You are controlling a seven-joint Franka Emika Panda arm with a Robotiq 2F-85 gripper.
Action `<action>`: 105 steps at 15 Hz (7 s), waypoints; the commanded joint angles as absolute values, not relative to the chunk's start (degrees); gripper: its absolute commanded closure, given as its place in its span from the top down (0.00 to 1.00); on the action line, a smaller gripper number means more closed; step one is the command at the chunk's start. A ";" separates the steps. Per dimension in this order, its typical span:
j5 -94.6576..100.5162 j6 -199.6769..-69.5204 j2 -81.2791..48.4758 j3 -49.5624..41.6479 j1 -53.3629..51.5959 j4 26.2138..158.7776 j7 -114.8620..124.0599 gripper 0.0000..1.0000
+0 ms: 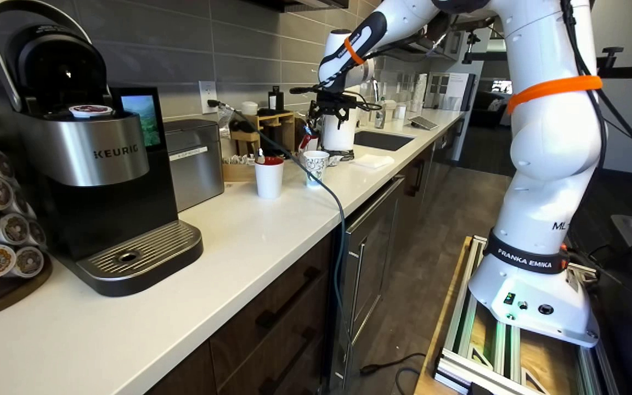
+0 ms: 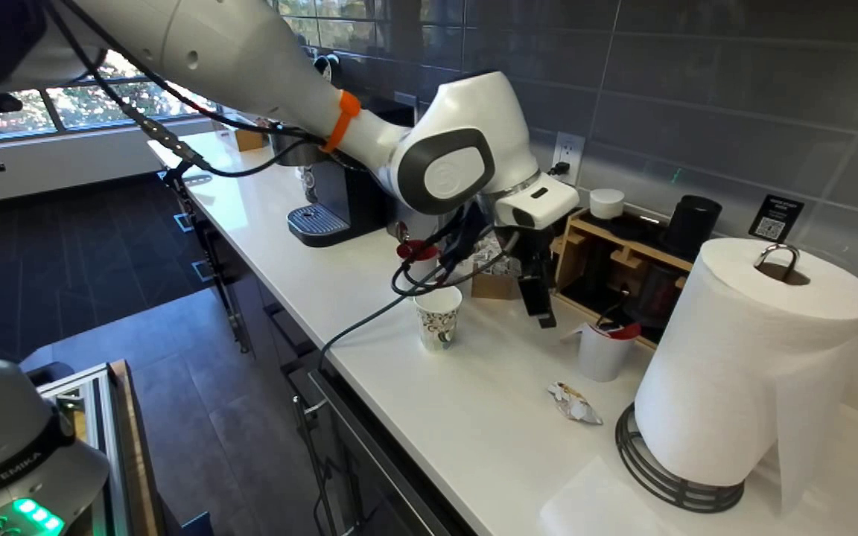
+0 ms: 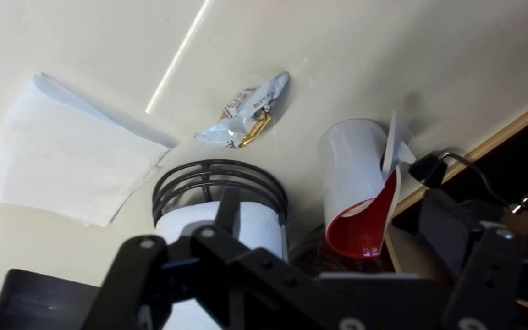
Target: Remove a piece out of the broken cup
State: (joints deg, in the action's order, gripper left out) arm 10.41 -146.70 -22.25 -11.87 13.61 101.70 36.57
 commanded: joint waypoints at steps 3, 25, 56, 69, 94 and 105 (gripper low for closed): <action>4.04 -144.74 -27.03 -14.06 12.51 95.94 29.68 1.00; -3.38 -141.00 -47.75 -10.97 21.29 68.17 9.42 0.57; -2.58 -133.59 -44.33 -3.80 25.34 71.45 -21.20 0.02; -7.15 -131.95 -41.07 -4.07 26.12 72.15 -16.14 1.00; -24.62 -133.83 -26.87 -2.08 27.09 94.16 -19.31 1.00; -44.64 -139.46 -27.31 0.19 30.86 102.60 -44.61 1.00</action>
State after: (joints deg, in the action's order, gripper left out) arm -40.71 -136.69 -27.61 -0.08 31.87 100.37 -40.79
